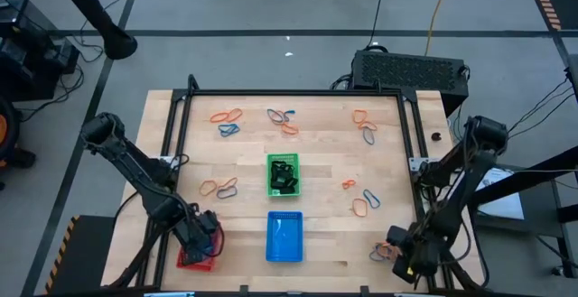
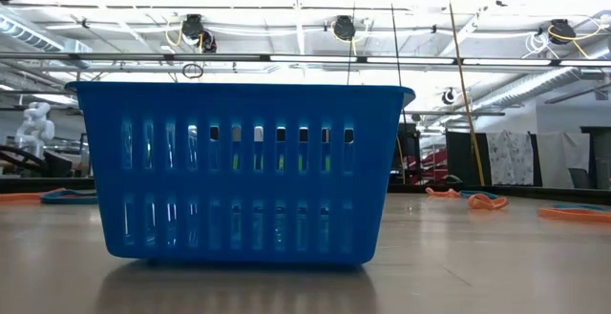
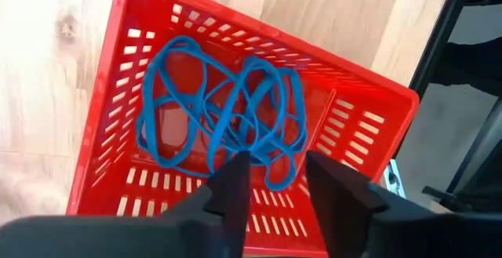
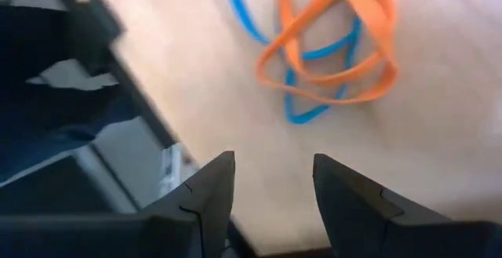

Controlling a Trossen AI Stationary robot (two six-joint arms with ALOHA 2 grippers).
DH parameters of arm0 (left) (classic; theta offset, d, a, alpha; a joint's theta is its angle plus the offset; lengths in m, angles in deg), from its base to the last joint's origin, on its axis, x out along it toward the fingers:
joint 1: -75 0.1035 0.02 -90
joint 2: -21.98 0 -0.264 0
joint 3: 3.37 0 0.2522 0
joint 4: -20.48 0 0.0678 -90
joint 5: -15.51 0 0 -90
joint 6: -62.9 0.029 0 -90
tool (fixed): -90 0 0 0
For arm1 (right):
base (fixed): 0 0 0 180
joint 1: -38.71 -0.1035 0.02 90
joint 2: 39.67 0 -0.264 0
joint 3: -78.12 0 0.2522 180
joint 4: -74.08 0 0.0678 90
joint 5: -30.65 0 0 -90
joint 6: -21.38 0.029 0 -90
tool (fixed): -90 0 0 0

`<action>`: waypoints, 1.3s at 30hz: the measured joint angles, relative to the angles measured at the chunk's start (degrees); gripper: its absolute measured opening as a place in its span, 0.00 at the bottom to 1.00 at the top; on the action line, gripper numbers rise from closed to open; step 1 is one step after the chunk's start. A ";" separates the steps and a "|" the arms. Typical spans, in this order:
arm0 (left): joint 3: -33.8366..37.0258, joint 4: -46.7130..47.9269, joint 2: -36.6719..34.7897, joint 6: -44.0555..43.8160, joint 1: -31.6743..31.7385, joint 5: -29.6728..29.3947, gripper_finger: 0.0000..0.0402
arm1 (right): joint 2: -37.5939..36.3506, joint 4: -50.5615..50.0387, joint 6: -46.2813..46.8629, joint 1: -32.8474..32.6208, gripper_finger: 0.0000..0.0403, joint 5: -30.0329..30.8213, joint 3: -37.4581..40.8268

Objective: Sort rubber bands into baskets
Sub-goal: Put the blue rubberband into the red bin

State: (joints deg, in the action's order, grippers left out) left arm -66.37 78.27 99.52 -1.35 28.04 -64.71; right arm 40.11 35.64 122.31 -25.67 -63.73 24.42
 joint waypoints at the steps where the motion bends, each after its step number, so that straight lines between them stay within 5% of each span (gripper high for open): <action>1: 0.00 0.00 0.00 -0.02 0.38 0.71 0.35 | 0.86 -0.15 0.19 0.00 0.41 0.00 0.00; 12: 0.02 -3.21 -0.13 0.35 4.96 11.57 0.40 | 9.00 4.75 4.52 0.37 0.41 -0.09 -0.17; 19: 0.02 -9.98 -1.36 0.46 8.28 11.29 0.40 | 9.54 4.07 11.61 2.66 0.40 1.18 -0.24; 23: 0.02 -14.14 -1.46 0.60 10.50 10.43 0.40 | 9.61 3.57 11.12 3.44 0.31 0.32 -0.17; 30: 0.02 -26.75 -1.53 5.57 13.79 1.29 0.40 | 9.36 4.58 10.44 3.58 0.02 0.14 0.00; 36: 0.01 -42.58 -0.94 12.71 16.03 -20.74 0.40 | 4.95 9.33 9.36 5.50 0.01 -5.05 0.15; 39: -0.02 -52.57 0.89 18.56 18.50 -24.48 0.40 | 1.43 10.83 9.16 7.00 0.01 -5.94 0.15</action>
State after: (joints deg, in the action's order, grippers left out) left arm -66.39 25.69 100.41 17.20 46.55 -89.19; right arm 41.54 46.47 131.47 -18.67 -69.67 24.57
